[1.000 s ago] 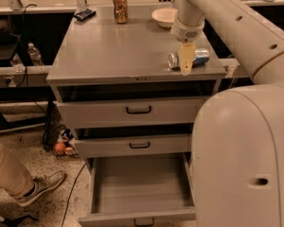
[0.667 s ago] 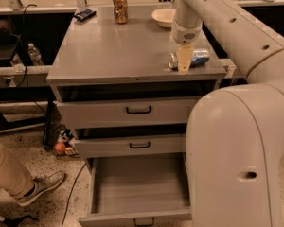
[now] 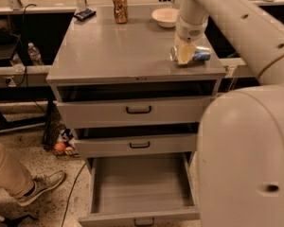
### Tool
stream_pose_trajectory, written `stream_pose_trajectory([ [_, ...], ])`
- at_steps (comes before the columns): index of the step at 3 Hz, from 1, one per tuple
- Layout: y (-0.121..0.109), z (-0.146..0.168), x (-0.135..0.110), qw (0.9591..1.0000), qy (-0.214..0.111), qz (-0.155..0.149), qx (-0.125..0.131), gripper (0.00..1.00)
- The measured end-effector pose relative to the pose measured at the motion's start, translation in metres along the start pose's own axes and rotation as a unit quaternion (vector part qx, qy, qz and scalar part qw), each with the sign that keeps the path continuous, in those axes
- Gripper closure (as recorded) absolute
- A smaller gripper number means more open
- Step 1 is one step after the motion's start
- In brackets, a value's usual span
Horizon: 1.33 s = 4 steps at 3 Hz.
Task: Place redbull can into bottom drawer
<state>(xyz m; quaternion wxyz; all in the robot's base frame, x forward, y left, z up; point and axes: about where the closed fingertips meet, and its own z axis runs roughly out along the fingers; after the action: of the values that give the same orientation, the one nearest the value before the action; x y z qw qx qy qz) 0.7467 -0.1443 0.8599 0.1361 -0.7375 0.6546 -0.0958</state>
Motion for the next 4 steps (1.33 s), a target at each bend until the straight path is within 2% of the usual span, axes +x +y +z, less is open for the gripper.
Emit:
stream_pose_trajectory([
  [1,0.011,-0.032,-0.001,0.9997,-0.016,-0.006,0.02,1.0],
  [2,0.039,-0.075,-0.002,0.9984,-0.044,-0.011,0.035,1.0],
  [3,0.095,-0.105,-0.017,0.997,-0.076,-0.011,0.005,1.0],
  [4,0.108,-0.1,-0.022,0.9968,-0.079,-0.015,-0.008,1.0],
])
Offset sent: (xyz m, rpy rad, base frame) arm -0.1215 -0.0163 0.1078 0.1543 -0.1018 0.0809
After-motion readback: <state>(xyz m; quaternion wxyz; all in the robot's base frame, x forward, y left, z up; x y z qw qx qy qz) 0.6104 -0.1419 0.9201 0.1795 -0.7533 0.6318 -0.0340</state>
